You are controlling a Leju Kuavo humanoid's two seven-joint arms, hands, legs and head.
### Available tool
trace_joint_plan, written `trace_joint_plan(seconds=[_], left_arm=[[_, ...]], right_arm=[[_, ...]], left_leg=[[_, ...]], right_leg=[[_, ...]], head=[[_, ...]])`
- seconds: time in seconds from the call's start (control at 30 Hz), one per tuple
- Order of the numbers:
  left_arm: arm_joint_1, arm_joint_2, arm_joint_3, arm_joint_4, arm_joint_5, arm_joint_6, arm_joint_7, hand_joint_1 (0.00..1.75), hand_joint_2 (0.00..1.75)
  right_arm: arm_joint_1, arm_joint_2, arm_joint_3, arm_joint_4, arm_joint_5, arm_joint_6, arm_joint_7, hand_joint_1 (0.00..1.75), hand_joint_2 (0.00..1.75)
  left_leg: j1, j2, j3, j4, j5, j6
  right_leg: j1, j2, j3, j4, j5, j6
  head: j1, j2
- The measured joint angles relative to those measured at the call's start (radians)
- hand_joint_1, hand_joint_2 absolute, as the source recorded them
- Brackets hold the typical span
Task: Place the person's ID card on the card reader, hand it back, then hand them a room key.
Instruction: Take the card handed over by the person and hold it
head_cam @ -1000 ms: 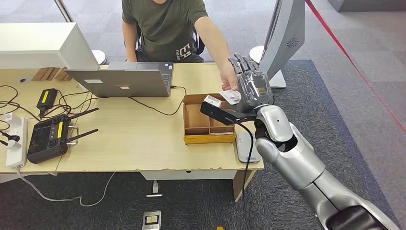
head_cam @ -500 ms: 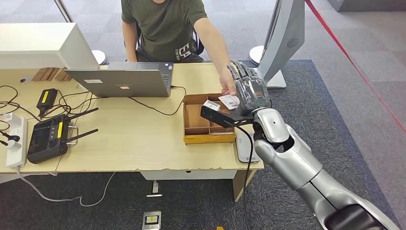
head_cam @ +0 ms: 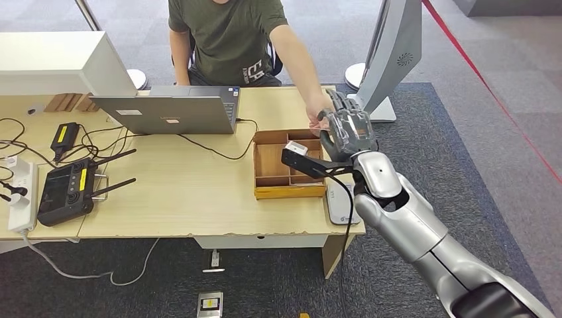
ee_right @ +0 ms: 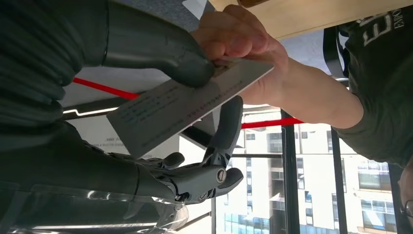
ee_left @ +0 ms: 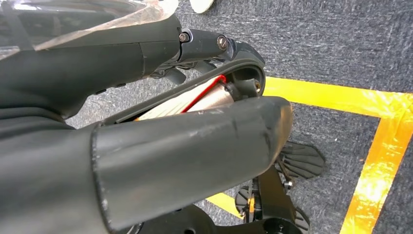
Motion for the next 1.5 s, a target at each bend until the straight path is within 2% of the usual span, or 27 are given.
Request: trace_joint_plan(seconds=[0.53,1.17,1.5], left_arm=[[0.001,0.000,0.000,0.000,0.010,-0.004,0.001,0.00,0.00],[0.002,0.000,0.002,0.000,0.038,0.004,0.012,0.00,0.00],[0.007,0.000,0.005,0.000,0.048,0.014,0.018,0.00,0.00]], right_arm=[[0.008,-0.008,-0.001,0.000,0.023,0.027,-0.010,1.75,1.75],[-0.009,0.019,0.010,0.030,0.027,0.034,-0.041,1.75,1.75],[0.044,-0.021,-0.026,0.070,-0.050,0.010,-0.021,1.75,1.75]], left_leg=[[0.000,0.000,0.000,0.000,0.000,0.000],[0.000,0.000,0.000,0.000,0.000,0.000],[0.000,0.000,0.000,0.000,0.000,0.000]], right_leg=[[0.000,0.000,0.000,0.000,0.000,0.000],[0.000,0.000,0.000,0.000,0.000,0.000],[0.000,0.000,0.000,-0.001,0.000,0.000]], head=[[0.000,0.000],[0.000,0.000],[0.000,0.000]])
